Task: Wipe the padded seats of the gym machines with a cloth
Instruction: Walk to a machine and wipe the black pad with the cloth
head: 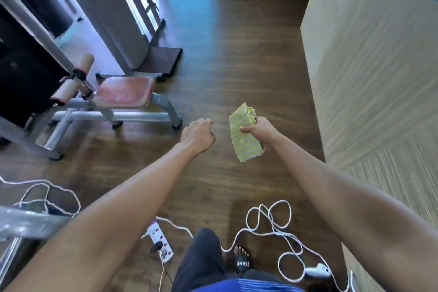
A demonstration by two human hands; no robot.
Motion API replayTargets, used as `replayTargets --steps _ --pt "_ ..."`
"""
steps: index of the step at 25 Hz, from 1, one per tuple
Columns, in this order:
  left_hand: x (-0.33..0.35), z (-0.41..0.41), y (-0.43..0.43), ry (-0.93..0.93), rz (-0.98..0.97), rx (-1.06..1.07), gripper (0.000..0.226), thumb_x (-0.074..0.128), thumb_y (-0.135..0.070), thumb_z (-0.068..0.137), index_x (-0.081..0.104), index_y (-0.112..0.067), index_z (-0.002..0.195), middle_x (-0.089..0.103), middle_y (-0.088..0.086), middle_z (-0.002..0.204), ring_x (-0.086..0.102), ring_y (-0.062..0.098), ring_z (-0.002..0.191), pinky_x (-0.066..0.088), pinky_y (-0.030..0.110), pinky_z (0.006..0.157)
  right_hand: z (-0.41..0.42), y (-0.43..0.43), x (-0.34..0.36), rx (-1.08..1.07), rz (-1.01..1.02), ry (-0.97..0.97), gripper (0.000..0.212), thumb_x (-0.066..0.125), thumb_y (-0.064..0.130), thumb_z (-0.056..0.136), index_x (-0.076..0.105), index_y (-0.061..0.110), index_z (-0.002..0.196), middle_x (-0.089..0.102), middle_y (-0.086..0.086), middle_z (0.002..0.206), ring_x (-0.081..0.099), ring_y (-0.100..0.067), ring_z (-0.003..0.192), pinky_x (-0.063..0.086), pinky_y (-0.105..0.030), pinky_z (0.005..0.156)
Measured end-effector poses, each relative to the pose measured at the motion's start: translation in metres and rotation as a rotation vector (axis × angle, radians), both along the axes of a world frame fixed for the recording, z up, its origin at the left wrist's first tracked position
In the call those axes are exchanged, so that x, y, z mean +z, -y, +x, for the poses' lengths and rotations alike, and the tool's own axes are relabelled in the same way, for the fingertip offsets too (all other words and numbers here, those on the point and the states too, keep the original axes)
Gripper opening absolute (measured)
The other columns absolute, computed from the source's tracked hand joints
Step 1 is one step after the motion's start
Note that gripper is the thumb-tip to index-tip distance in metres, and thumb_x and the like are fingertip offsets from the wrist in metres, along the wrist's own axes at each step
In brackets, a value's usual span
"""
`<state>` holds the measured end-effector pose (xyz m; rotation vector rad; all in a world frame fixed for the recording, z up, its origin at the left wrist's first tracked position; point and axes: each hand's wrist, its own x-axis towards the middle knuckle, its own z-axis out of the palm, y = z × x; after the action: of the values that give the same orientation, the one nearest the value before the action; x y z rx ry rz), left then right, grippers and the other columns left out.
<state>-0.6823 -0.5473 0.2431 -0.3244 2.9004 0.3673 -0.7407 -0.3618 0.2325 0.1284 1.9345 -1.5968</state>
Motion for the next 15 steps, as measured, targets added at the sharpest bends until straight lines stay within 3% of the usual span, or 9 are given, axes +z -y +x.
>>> replayTargets --steps 4,8,13,15 --pt "-0.006 -0.109 0.031 -0.004 0.022 -0.021 0.05 0.05 -0.018 0.087 0.051 -0.018 0.137 0.053 0.006 0.139 0.049 0.028 0.129 0.042 0.041 0.105 -0.101 0.029 -0.003 -0.017 0.023 -0.003 0.029 0.065 0.005 0.088 0.06 0.002 0.117 0.069 -0.016 0.11 0.07 -0.029 0.089 0.057 -0.032 0.067" --pt "-0.019 -0.231 0.079 -0.016 0.017 -0.066 0.044 0.05 -0.017 0.085 0.055 -0.016 0.129 0.056 0.007 0.135 0.05 0.029 0.126 0.043 0.041 0.103 -0.212 0.07 -0.009 -0.037 0.027 -0.014 0.027 0.064 0.003 0.089 0.06 0.0 0.115 0.069 -0.016 0.104 0.067 -0.018 0.072 0.055 -0.026 0.054" --pt "-0.007 -0.388 0.13 -0.006 0.022 -0.134 0.047 0.05 -0.017 0.086 0.053 -0.019 0.133 0.055 0.006 0.137 0.049 0.028 0.128 0.042 0.039 0.103 -0.354 0.121 0.005 -0.119 -0.01 0.0 0.029 0.061 -0.001 0.089 0.058 -0.003 0.118 0.067 -0.017 0.104 0.066 -0.025 0.077 0.055 -0.029 0.058" --pt "-0.001 -0.45 0.143 -0.013 0.038 -0.149 0.048 0.05 -0.017 0.086 0.052 -0.019 0.134 0.054 0.007 0.137 0.049 0.028 0.128 0.043 0.04 0.102 -0.415 0.135 0.015 -0.143 -0.025 -0.002 0.029 0.06 -0.002 0.089 0.058 -0.003 0.118 0.066 -0.016 0.101 0.066 -0.022 0.072 0.055 -0.027 0.054"
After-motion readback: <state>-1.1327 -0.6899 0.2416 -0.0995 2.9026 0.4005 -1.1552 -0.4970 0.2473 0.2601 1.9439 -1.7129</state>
